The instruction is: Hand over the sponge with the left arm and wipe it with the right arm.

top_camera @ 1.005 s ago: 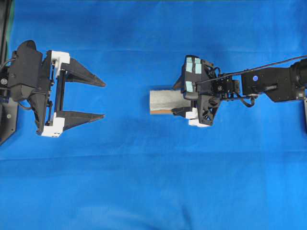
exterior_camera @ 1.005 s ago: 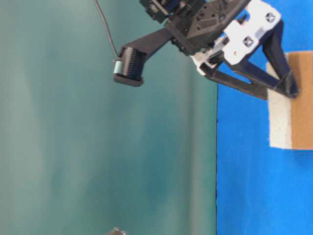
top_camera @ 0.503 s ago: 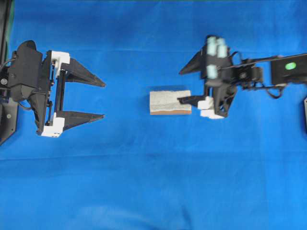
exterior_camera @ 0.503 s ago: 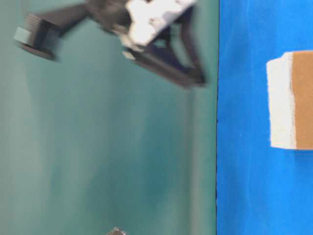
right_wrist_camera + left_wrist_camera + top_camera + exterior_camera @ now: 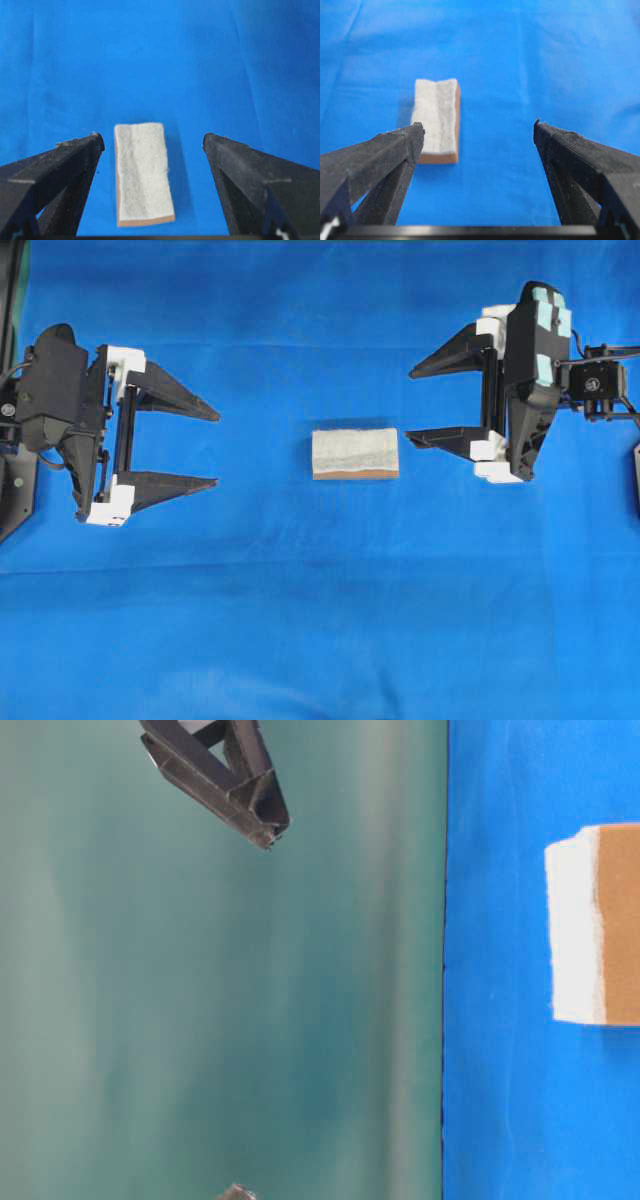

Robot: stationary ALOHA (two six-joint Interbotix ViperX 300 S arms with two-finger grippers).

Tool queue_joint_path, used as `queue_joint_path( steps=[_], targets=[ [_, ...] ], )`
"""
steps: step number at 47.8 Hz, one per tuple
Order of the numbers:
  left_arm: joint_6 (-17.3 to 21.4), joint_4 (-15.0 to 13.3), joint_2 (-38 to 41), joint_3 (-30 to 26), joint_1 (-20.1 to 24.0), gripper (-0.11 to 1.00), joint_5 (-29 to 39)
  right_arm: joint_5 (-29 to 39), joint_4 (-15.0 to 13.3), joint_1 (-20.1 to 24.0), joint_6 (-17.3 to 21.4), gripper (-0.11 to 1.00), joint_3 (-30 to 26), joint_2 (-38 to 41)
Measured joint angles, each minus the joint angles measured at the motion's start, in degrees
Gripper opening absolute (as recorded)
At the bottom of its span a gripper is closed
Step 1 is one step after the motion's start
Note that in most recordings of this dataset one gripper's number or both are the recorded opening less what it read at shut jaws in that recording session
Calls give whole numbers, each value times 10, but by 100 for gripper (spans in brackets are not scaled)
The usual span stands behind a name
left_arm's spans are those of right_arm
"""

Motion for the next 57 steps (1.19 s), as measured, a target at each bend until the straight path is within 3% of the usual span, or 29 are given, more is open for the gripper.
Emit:
queue_joint_path(
  steps=[20, 31, 43, 57],
  targets=[
    [0, 0, -26, 1, 0, 89, -2, 3, 0, 0, 1, 74, 19, -38],
    [0, 0, -133, 18, 0, 89, 38, 41, 2, 2, 4, 74, 61, -156],
    [0, 0, -214, 25, -1, 89, 128, 97, 2, 4, 4, 74, 104, -287],
    [8, 0, -322, 98, -1, 89, 158, 117, 11, 5, 4, 74, 190, -409]
  ],
)
